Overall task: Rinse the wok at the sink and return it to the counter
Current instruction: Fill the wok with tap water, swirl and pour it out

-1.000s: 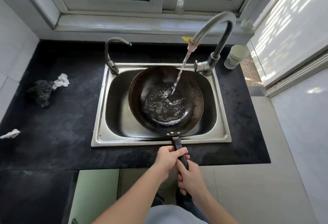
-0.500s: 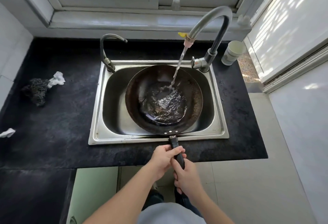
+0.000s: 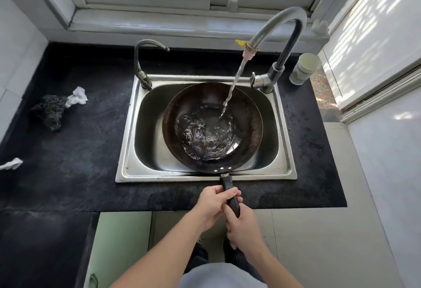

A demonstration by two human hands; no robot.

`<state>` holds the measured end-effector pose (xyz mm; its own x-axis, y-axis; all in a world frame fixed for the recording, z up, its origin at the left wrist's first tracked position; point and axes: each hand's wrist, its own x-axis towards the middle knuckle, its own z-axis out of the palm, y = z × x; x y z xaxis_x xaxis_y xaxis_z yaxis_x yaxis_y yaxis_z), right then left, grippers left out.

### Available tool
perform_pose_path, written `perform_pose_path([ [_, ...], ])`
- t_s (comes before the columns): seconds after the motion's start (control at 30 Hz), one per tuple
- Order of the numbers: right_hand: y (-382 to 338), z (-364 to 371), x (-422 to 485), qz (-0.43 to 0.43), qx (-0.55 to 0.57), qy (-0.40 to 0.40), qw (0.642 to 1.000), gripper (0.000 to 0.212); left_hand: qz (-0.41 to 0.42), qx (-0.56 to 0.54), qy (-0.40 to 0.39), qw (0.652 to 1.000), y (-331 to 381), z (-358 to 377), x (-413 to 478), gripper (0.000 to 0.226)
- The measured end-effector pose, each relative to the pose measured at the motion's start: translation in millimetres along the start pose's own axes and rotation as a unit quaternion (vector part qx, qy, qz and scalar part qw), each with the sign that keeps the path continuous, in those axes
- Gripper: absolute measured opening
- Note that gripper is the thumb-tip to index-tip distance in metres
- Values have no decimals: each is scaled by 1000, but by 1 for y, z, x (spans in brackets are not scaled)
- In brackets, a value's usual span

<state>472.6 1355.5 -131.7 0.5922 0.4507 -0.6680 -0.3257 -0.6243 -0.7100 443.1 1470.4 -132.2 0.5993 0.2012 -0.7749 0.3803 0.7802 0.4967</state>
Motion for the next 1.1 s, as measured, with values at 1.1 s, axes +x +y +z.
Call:
perform_pose_path([
  [1.1,11,-7,3,-42,-26,0,999,25,-8,-9,-4,1000,-3,8,-1,23],
])
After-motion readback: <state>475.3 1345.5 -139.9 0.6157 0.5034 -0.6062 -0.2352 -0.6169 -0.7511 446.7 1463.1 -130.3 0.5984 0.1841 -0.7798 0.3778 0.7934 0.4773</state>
